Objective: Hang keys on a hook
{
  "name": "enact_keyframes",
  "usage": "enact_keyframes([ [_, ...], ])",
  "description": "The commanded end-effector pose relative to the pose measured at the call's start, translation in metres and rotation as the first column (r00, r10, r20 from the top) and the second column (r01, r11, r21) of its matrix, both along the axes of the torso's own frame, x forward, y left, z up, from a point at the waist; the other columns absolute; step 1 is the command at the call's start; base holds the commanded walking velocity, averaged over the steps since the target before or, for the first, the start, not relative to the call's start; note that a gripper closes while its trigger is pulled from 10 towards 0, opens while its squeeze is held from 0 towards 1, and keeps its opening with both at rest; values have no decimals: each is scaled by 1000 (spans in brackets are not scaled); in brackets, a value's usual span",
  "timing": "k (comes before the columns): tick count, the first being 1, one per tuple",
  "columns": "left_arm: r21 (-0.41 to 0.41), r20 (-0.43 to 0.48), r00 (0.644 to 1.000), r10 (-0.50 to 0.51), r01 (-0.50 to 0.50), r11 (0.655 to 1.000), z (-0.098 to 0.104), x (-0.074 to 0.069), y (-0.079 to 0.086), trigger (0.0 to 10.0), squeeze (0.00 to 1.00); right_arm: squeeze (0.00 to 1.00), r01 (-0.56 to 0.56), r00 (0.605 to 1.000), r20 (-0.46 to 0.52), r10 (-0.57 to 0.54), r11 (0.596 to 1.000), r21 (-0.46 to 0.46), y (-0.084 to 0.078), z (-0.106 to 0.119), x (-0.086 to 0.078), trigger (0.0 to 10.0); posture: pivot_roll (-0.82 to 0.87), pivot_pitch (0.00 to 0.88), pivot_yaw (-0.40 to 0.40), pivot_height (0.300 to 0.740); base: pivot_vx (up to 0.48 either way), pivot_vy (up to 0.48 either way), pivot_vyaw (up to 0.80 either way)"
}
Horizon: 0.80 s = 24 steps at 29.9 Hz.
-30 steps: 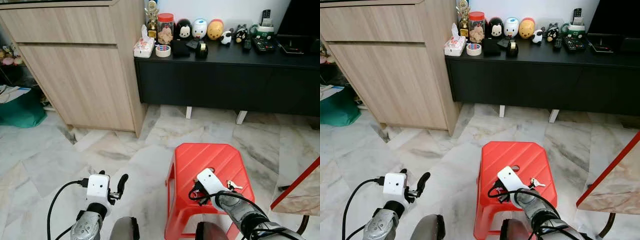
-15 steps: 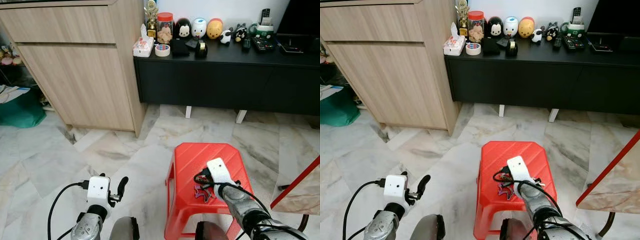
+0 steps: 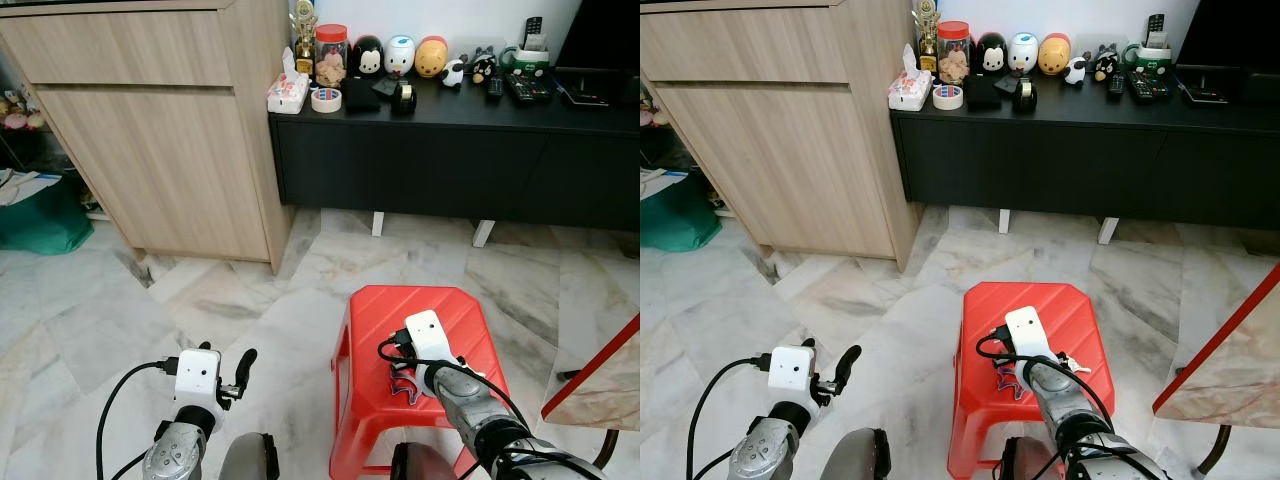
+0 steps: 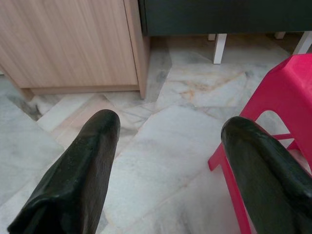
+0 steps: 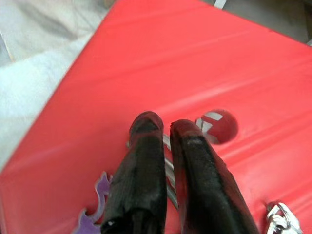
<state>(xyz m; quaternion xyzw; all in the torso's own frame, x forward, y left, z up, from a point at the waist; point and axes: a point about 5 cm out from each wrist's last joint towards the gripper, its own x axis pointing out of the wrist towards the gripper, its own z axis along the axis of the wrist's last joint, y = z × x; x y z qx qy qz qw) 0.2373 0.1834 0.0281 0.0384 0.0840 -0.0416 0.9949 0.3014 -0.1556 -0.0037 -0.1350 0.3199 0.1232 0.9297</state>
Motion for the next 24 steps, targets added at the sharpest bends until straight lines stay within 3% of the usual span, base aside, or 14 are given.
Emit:
enact_keyframes([
  [1,13,-11,1000,-7,7,1000,-3,-3,-1,10000,0,1000,-46,999,-1,46,998,-43,0,6,6,10000,66,52,0,612,0,0,0],
  [24,17,16,1000,9,-9,1000,9,-17,2,10000,0,1000,-94,995,17,95,992,-84,-2,21,20,10000,91,135,-9,612,0,0,0],
])
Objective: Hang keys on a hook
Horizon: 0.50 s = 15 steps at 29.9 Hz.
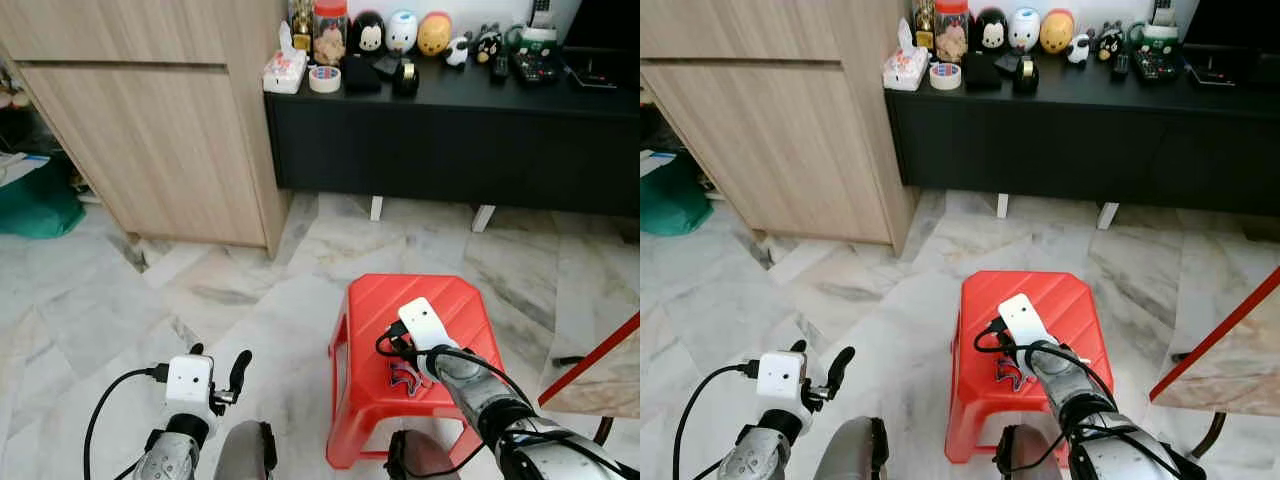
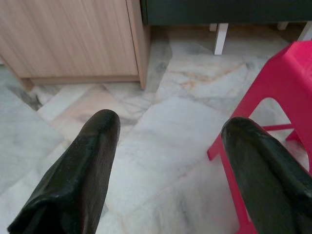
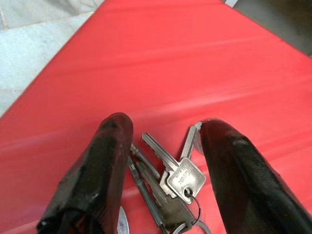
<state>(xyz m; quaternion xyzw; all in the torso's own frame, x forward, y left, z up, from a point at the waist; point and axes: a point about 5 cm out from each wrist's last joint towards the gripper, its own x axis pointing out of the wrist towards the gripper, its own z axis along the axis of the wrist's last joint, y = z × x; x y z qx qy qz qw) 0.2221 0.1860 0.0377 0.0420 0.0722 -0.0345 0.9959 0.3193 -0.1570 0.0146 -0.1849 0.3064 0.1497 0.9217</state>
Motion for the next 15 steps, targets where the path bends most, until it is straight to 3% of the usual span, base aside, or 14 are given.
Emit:
enact_keyframes([
  [1,10,-9,1000,-4,4,1000,-1,-2,0,10000,0,1000,-8,1000,-4,7,1000,-9,0,3,2,10000,91,135,-9,612,0,0,0],
  [3,10,-8,1000,-4,4,1000,0,-3,-1,10000,0,1000,-8,1000,-4,8,1000,-11,0,3,3,10000,91,137,-9,612,0,0,0],
  [4,9,0,1000,-7,7,1000,4,-4,-1,10000,0,0,-8,1000,-12,7,1000,-21,-1,3,3,10000,101,171,-7,612,0,0,0],
  [15,27,-2,1000,-24,24,999,13,-10,-1,10000,0,0,-39,998,-46,38,999,-30,0,0,0,10000,109,182,-4,612,0,0,0],
])
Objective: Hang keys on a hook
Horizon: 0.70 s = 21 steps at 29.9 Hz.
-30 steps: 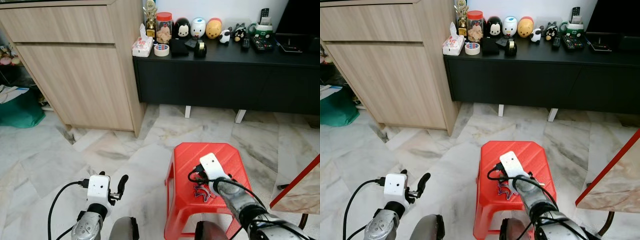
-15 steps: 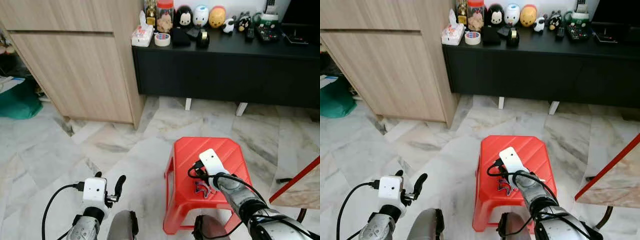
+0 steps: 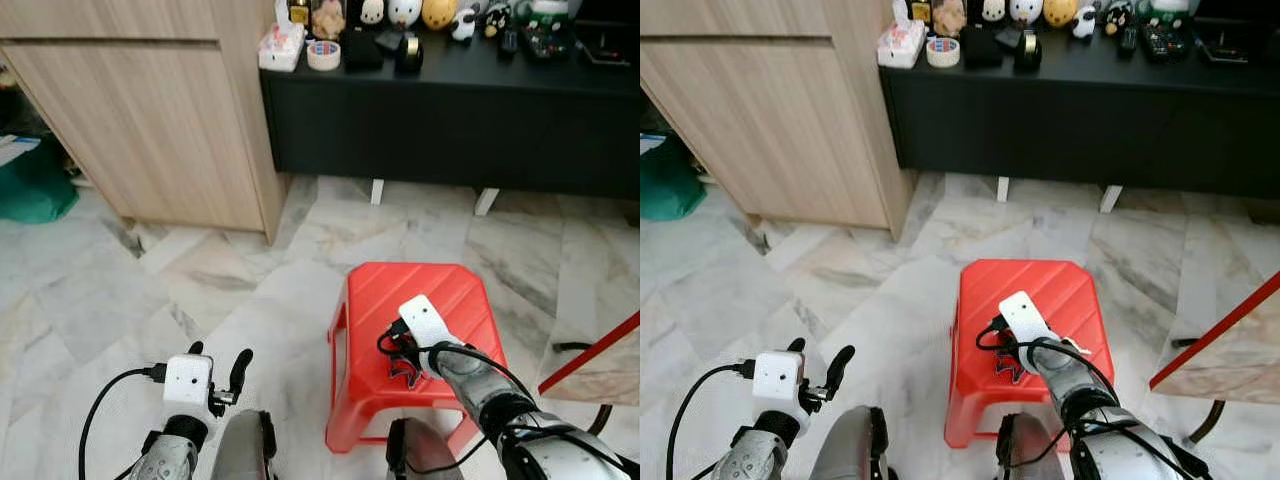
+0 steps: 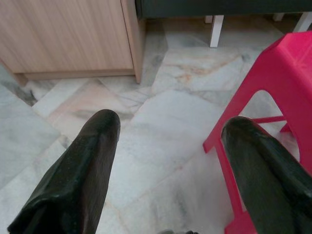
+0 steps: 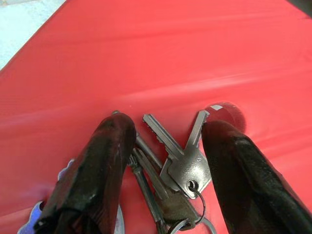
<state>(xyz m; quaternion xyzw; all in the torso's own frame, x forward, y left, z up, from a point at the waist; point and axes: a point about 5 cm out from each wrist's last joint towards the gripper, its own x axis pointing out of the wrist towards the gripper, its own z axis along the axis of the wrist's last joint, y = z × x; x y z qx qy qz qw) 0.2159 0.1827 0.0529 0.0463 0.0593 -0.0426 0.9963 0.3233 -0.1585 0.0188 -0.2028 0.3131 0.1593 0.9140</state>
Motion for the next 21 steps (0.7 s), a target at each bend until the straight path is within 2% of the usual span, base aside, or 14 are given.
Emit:
enact_keyframes([
  [1,21,-27,1000,-6,7,1000,-2,-4,2,10000,0,0,-12,999,-30,13,1000,3,2,-5,-4,10000,109,182,-4,612,0,0,0],
  [10,35,-14,1000,-1,2,999,1,1,3,10000,0,0,-47,998,49,44,998,49,9,7,5,10000,109,156,-1,612,0,0,0],
  [17,37,-17,1000,-8,8,999,1,4,3,10000,0,0,-116,993,28,115,992,42,10,8,5,10000,103,144,2,612,0,0,0],
  [21,35,-19,1000,-16,17,999,0,6,1,10000,0,0,-205,979,-11,205,979,-12,9,9,5,10000,98,137,2,612,0,0,0],
])
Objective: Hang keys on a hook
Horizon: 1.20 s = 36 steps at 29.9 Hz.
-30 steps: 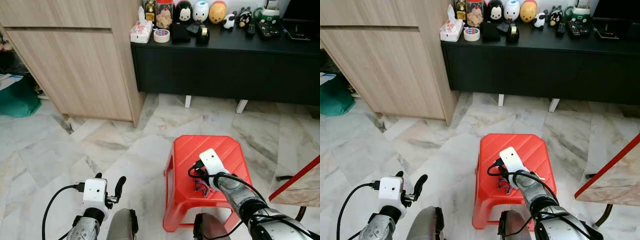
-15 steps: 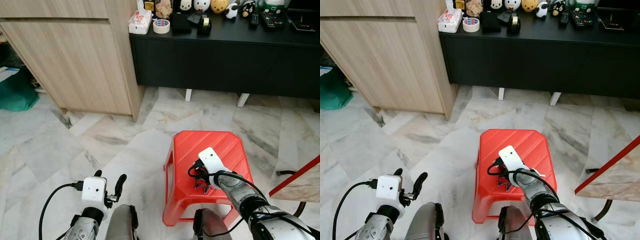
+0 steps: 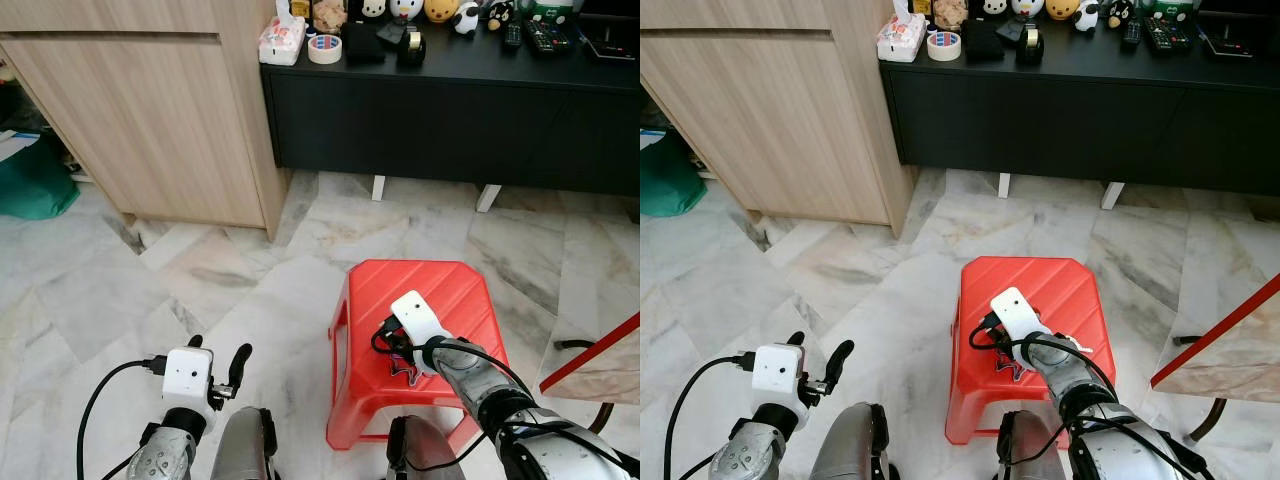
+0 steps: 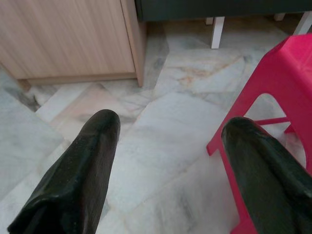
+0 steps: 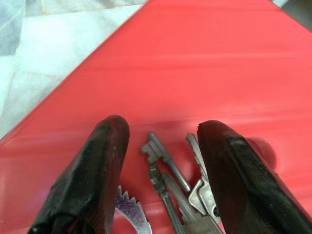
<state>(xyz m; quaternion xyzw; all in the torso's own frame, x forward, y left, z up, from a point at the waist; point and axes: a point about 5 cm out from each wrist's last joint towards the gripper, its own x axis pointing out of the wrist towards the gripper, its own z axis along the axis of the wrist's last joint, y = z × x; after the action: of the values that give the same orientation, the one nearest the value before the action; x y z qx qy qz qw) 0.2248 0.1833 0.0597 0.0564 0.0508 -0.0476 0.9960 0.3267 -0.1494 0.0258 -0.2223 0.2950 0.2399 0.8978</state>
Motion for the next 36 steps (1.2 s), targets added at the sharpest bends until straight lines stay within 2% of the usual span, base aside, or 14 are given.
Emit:
enact_keyframes([
  [1,16,-36,999,-5,5,1000,-6,-3,0,10000,0,0,-48,999,-8,48,998,-44,-1,2,2,10000,97,137,2,612,0,0,0],
  [7,16,-37,999,-9,10,1000,-7,-3,-1,10000,0,0,-12,1000,-8,12,994,-108,-11,1,1,10000,99,139,3,612,0,0,0],
  [16,21,-43,999,-10,11,1000,-8,-5,0,10000,0,0,24,997,-70,-36,985,-171,-23,-10,-8,10000,100,147,6,612,0,0,0],
  [25,20,-48,999,-13,14,1000,-9,-5,0,10000,0,0,30,988,-141,-55,984,-175,-25,-22,-19,10000,103,149,6,612,0,0,0],
  [26,21,-48,999,-13,14,1000,-9,-5,0,10000,0,0,31,987,-149,-57,984,-173,-25,-23,-21,1922,104,150,7,612,0,0,0],
  [28,21,-48,999,-13,14,1000,-9,-5,0,10000,0,0,31,987,-149,-57,984,-173,-25,-23,-21,1922,104,150,7,612,0,0,0],
  [29,23,-51,999,-15,16,1000,-9,-5,0,10000,0,0,29,985,-164,-57,985,-171,-24,-26,-23,0,106,151,7,612,0,0,0],
  [36,24,-56,998,-20,21,999,-10,-6,0,10000,0,0,12,981,-190,-43,987,-163,-20,-31,-28,0,105,153,8,612,0,0,0],
])
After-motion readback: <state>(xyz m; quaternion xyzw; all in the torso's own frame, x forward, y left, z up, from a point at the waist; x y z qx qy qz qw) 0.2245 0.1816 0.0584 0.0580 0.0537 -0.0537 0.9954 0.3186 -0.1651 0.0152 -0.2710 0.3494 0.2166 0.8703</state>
